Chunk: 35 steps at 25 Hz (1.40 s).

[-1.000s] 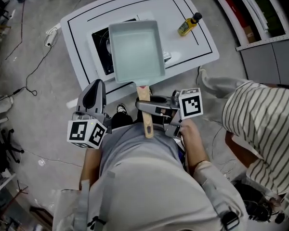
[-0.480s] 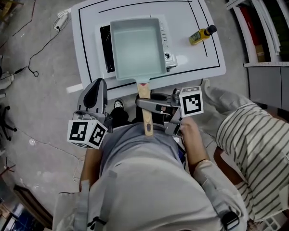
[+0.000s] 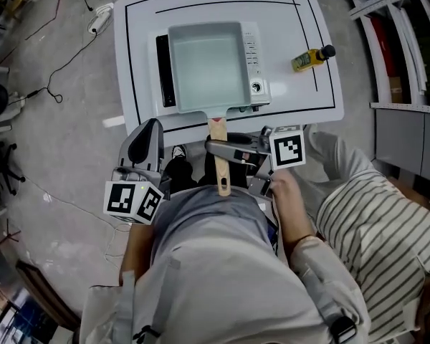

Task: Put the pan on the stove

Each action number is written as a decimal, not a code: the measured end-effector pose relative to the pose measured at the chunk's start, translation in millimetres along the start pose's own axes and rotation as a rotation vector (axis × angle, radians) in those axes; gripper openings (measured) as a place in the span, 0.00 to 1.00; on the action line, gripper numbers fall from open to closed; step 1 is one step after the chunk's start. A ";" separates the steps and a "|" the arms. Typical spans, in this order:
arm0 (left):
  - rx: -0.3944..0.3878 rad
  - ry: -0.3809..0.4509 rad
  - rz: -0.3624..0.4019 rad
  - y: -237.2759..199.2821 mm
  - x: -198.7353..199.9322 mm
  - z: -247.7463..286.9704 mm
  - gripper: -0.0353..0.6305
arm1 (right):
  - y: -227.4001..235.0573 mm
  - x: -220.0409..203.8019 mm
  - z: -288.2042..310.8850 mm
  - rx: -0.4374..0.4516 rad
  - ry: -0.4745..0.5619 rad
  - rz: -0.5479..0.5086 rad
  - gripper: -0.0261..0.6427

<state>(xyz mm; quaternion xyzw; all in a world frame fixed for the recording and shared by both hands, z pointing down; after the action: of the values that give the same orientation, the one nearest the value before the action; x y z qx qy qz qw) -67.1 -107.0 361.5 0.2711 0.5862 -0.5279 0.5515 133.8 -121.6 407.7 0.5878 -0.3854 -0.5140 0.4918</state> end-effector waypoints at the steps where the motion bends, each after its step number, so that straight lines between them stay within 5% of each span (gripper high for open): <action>1: 0.002 -0.003 -0.001 -0.5 -0.8 0.4 0.06 | 1.8 1.6 0.8 0.000 -0.002 0.002 0.27; 35: 0.058 -0.007 -0.001 -22.3 5.2 6.3 0.06 | 48.5 24.4 20.9 -0.031 -0.033 0.037 0.27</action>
<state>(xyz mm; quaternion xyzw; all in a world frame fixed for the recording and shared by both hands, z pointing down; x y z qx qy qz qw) -86.2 -120.8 364.8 0.2847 0.5690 -0.5459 0.5451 120.1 -159.4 449.7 0.5643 -0.3962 -0.5205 0.5036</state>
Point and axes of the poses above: the fingertips, and each gripper's own axes: z forward along the fingers, y to its right, x out of its top, the point moved 7 cm from there along -z, backward along the fingers, and after that the axes turned 6 degrees about y, right-handed, at the moved point
